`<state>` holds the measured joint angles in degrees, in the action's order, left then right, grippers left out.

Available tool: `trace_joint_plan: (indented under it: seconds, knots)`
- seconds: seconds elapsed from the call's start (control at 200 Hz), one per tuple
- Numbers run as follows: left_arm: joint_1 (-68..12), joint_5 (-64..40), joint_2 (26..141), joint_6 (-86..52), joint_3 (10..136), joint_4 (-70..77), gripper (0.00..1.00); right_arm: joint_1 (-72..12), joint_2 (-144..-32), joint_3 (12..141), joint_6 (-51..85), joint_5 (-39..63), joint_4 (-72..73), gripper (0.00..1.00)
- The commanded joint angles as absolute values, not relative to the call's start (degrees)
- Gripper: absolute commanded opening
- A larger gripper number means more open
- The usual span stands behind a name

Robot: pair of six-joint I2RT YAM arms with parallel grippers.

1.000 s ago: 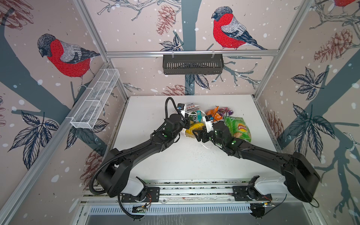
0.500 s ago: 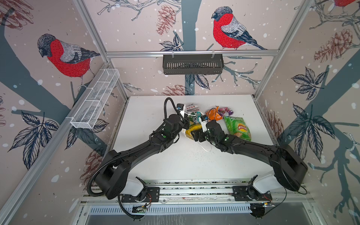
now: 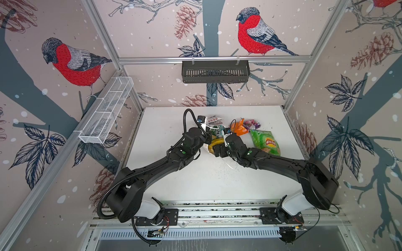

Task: Take the snacks out of the paper bag
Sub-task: Pick up the snack from the paper bag.

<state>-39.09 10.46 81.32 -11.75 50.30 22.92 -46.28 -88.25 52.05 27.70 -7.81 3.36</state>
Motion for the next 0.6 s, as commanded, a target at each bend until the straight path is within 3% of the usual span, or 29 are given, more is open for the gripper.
trace_joint_plan:
  seconds: [0.0, 0.595]
  knots:
    - [-39.1, 11.1, 81.5, -12.3, 50.5, 23.5, 0.0, -46.2, -88.1, 52.5, 29.8, -6.2, 3.8, 1.0]
    - [-39.1, 10.8, 81.2, -12.0, 50.5, 23.4, 0.0, -45.4, -95.5, 57.8, 31.7, -6.6, 3.0, 1.0]
